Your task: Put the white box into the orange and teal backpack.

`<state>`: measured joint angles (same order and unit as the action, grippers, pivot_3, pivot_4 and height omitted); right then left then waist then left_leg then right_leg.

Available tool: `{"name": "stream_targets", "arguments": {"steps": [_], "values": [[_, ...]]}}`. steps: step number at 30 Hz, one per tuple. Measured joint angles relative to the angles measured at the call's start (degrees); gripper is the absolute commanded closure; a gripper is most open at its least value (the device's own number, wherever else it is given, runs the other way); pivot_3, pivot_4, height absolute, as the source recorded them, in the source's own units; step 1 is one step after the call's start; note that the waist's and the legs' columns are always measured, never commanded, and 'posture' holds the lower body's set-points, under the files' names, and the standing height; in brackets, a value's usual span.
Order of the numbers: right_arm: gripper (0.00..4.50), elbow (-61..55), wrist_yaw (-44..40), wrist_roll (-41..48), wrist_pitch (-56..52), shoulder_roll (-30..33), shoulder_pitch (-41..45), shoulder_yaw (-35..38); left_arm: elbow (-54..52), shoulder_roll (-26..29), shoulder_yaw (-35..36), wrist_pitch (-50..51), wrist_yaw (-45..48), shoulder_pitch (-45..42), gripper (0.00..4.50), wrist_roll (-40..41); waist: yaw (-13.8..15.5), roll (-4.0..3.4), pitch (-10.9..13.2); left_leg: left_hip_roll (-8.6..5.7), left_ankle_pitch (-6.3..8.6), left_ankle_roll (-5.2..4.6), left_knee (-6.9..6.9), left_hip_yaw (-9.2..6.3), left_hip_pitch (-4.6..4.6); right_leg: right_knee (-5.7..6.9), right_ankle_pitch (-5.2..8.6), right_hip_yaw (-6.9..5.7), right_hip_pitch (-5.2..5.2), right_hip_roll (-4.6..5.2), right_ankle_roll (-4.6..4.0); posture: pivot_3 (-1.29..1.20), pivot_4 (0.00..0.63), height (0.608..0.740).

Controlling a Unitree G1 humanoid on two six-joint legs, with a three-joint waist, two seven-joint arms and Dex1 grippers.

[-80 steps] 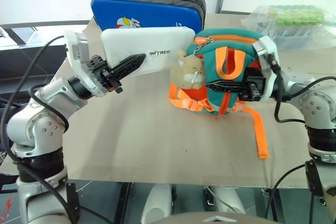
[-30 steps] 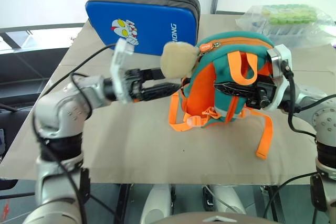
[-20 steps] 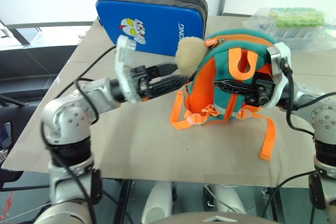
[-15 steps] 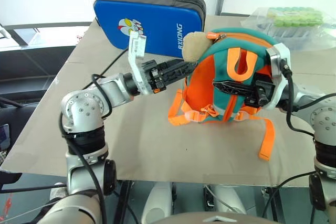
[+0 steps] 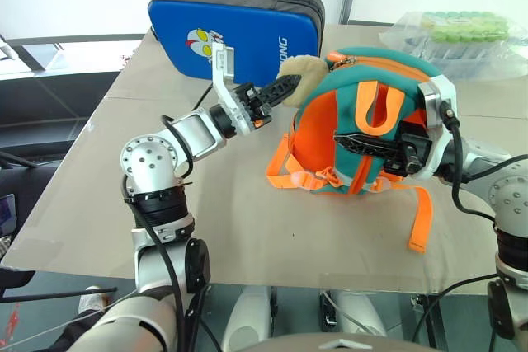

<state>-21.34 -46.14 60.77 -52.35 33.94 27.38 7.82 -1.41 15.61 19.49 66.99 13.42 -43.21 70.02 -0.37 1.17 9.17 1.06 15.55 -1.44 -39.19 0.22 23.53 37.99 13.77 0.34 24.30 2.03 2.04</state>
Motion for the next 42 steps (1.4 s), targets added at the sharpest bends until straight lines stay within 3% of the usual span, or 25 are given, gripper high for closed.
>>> {"name": "stream_targets", "arguments": {"steps": [8, 11, 14, 23, 26, 34, 39, 41, 42], "values": [[4.50, 5.36, 8.68, 0.48, 2.77, -5.96, 3.89, 3.90, -1.33, 3.35, 1.01, -4.11, 2.36, -0.29, 4.45, -0.12, -0.43, 0.00, 0.00, -0.01, -0.04, 0.07, 0.02, 0.05, -0.05, 0.03, 0.00, 0.10, 0.01, -0.02, 0.00, 0.00, 0.150, 0.740], [4.50, 10.70, 15.36, 0.70, 5.35, -8.97, 7.63, 8.09, -0.80, 9.32, 3.52, -6.42, 3.57, 0.12, 4.45, -1.07, -0.43, -0.01, 0.00, -0.01, -0.04, 0.08, 0.12, 0.06, -0.10, 0.02, 0.00, 0.12, 0.01, -0.05, 0.00, 0.00, 0.150, 0.740], [4.50, 13.45, 18.69, 0.65, 6.40, -10.55, 8.97, 9.04, -0.21, 10.87, 3.99, -7.37, 4.00, 3.26, 4.45, -2.19, -0.31, -0.01, 0.00, 0.00, -0.04, 0.08, 0.15, 0.08, -0.08, -0.05, 0.00, 0.10, 0.01, -0.03, 0.00, 0.00, 0.150, 0.740], [4.50, 19.35, 25.62, -0.73, 9.25, -13.29, 12.35, 9.05, 4.06, 7.24, 0.95, -11.93, 0.20, 15.94, 4.45, -10.42, -0.20, -0.01, -0.01, 0.00, -0.03, 0.05, 0.16, 0.21, -0.14, 0.00, 0.00, 0.24, 0.02, 0.04, 0.00, 0.00, 0.150, 0.740], [4.50, 20.36, 27.61, -1.05, 10.31, -13.29, 12.95, 9.20, 4.86, 2.03, -0.65, -12.69, -3.66, 17.30, 4.45, -12.34, -0.04, 0.01, -0.03, -0.03, 0.01, -0.02, 0.15, 0.19, -0.10, -0.02, -0.01, 0.21, 0.00, 0.10, 0.00, 0.00, 0.150, 0.740], [4.50, 17.57, 27.72, -3.31, 12.65, -11.28, 10.29, 11.22, 5.16, -2.32, -7.46, -16.53, -2.58, 15.01, 4.45, -18.43, 1.19, -0.01, -0.04, -0.09, 0.01, -0.01, 0.15, 0.19, -0.04, -0.06, 0.00, 0.17, 0.01, 0.10, 0.00, 0.00, 0.150, 0.740], [4.50, 8.54, 21.90, -9.37, 13.89, -5.68, 2.74, 6.13, 5.22, -0.81, -9.12, -26.44, 4.16, 15.04, 4.45, -25.50, 1.09, -0.01, -0.04, -0.06, 0.01, -0.02, 0.15, 0.19, -0.02, -0.10, 0.00, 0.17, 0.02, 0.05, 0.00, 0.00, 0.150, 0.740], [3.97, 6.27, 19.71, -13.02, 14.66, -3.66, -0.13, 3.10, 4.86, 1.24, -10.33, -29.75, 7.46, 15.00, 4.50, -28.67, 0.98, -0.02, -0.04, -0.05, 0.09, -0.15, 0.15, 0.23, -0.09, -0.05, 0.00, 0.22, 0.01, 0.03, 0.00, 0.00, 0.150, 0.740], [3.68, 5.92, 19.37, -14.76, 15.30, -3.05, -0.62, 2.00, 4.73, 1.98, -10.90, -30.36, 8.68, 15.00, 3.65, -29.52, 0.97, -0.02, -0.04, -0.05, 0.10, -0.18, 0.15, 0.24, -0.12, -0.04, 0.00, 0.21, 0.00, 0.02, 0.00, 0.00, 0.150, 0.740]]}}
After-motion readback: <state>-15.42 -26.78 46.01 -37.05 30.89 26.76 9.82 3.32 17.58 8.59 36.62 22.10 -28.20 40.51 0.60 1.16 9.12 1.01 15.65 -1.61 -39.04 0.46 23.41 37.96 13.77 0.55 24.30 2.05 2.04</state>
